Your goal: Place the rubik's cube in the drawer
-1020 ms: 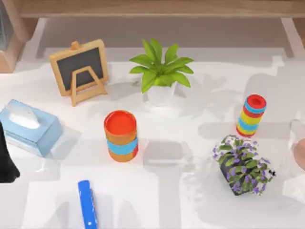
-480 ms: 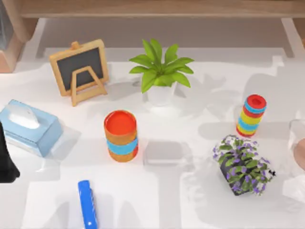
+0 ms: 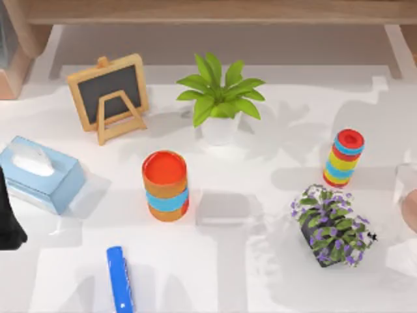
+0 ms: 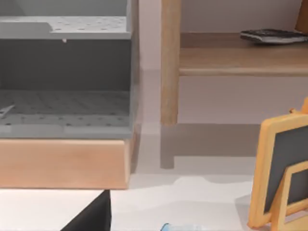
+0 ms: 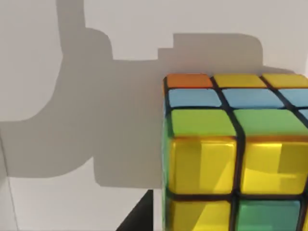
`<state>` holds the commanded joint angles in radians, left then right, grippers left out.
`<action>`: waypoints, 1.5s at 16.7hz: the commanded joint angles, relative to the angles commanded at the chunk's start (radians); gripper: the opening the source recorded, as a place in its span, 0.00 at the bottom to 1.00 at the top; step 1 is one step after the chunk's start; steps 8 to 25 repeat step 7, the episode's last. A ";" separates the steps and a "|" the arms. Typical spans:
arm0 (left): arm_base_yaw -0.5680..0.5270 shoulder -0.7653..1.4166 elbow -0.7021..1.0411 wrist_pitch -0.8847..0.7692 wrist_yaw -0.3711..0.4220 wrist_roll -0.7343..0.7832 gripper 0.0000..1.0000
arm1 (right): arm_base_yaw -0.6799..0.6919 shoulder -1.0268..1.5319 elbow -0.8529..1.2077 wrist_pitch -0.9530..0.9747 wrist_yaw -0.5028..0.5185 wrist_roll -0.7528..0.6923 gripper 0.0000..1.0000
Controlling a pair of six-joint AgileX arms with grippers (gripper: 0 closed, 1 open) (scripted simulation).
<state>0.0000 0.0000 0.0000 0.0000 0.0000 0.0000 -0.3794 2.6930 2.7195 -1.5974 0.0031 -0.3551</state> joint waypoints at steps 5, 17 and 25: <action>0.000 0.000 0.000 0.000 0.000 0.000 1.00 | 0.000 0.000 0.000 0.000 0.000 0.000 1.00; 0.000 0.000 0.000 0.000 0.000 0.000 1.00 | 0.000 0.000 0.000 0.000 0.000 0.000 1.00; 0.000 0.000 0.000 0.000 0.000 0.000 1.00 | 0.000 0.000 0.000 0.000 0.000 0.000 1.00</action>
